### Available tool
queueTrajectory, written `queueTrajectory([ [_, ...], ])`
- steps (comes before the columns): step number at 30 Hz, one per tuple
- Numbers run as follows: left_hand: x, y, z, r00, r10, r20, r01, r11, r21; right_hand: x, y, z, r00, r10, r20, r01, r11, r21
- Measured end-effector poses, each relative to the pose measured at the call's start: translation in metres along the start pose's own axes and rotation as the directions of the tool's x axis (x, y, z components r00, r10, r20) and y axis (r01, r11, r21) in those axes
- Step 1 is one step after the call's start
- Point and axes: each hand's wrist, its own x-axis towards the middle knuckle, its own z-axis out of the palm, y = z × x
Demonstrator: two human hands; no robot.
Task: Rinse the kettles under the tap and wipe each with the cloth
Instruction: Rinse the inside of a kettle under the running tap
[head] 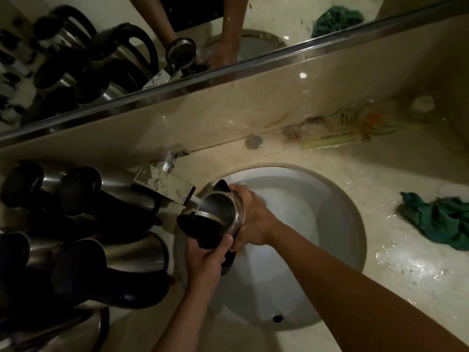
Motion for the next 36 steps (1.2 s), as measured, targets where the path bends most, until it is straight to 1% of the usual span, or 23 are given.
queueTrajectory([
  [4,-0.001,0.002,0.0,0.999,-0.028,0.017,0.029,0.999,-0.036,-0.001,-0.002,-0.001,1.0,0.008,0.013,-0.008,1.0,0.012],
  [9,0.0,0.007,-0.002,0.999,-0.002,0.042,0.005,0.998,-0.062,-0.003,-0.006,-0.001,1.0,0.013,0.0,-0.013,1.0,-0.007],
  [23,0.0,0.014,-0.007,0.998,0.001,0.065,0.002,0.998,-0.055,-0.001,-0.009,0.001,1.0,0.02,-0.015,-0.02,1.0,-0.012],
  [30,0.0,0.015,-0.006,0.998,-0.018,0.053,0.02,0.999,-0.05,-0.001,-0.011,0.001,0.999,0.03,-0.016,-0.031,0.999,-0.035],
  [36,-0.002,0.02,-0.006,0.999,0.007,0.048,-0.007,1.0,-0.014,-0.002,-0.014,0.0,0.999,0.045,-0.008,-0.045,0.999,-0.024],
])
